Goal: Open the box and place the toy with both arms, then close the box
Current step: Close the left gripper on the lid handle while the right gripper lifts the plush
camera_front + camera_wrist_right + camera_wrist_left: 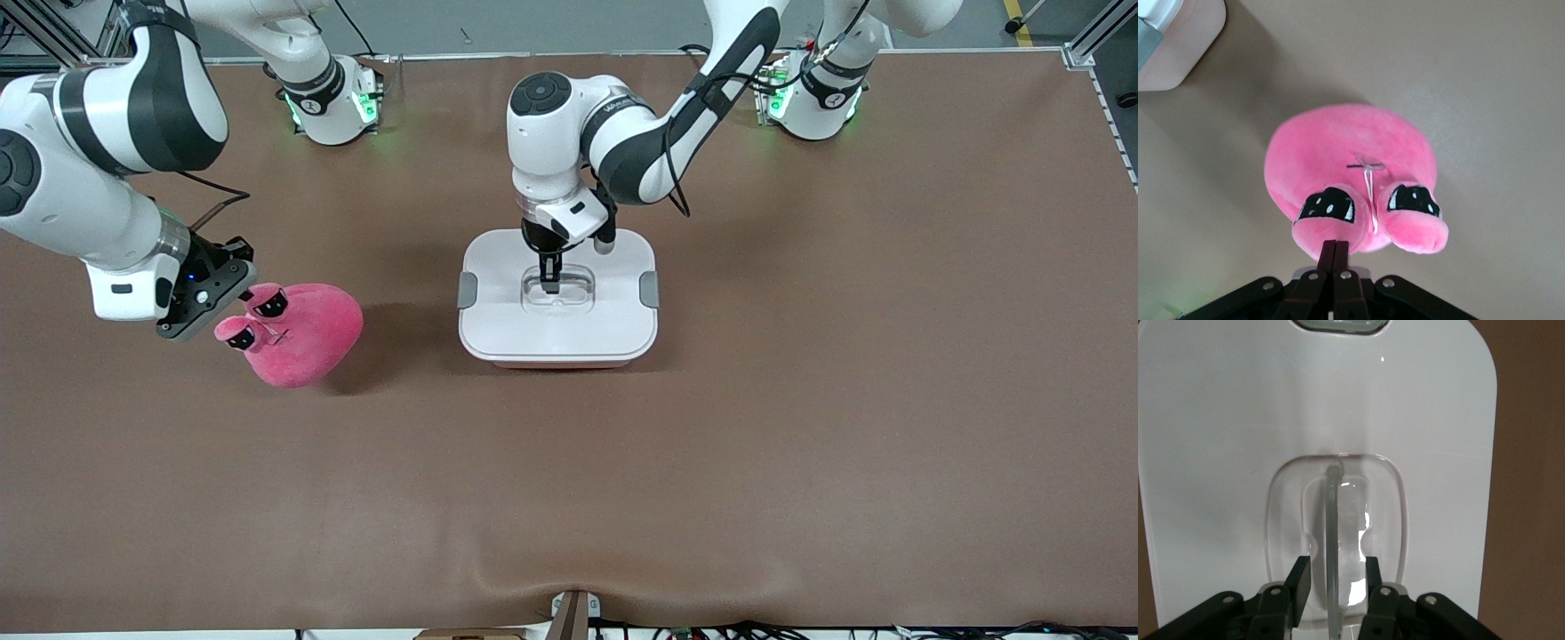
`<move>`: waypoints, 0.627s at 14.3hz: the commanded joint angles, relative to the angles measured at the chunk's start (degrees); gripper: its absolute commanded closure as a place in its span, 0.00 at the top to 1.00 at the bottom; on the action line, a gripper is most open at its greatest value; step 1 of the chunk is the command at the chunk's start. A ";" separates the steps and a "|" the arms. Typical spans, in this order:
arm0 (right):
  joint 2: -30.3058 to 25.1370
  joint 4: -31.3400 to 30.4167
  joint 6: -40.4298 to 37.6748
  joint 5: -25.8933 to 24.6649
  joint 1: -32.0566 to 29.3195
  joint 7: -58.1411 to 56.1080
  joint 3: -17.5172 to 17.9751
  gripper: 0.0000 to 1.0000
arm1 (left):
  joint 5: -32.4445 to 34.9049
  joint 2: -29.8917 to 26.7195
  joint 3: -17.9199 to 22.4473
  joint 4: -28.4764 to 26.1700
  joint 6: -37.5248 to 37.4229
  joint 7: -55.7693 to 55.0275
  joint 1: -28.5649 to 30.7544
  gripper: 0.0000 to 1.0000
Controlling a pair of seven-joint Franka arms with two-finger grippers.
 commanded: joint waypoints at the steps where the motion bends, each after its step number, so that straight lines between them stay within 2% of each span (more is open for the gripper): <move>1: -0.65 0.35 -0.61 -0.24 0.51 -0.78 -0.25 0.00 | 0.77 0.65 -0.02 1.01 0.43 -0.93 0.17 0.32; 3: -0.65 0.27 -0.61 -0.24 0.51 -0.78 -0.34 0.00 | 0.68 0.48 0.06 1.10 0.43 -1.10 0.17 0.21; 6: -0.65 0.35 -0.44 -0.24 0.51 -0.78 -0.25 0.00 | 0.50 0.21 0.06 1.10 0.43 -1.02 0.87 0.00; 9: -0.65 0.35 -0.35 -0.15 1.47 -0.69 -0.25 0.00 | 1.02 -0.05 0.06 1.10 0.34 -0.32 0.96 0.00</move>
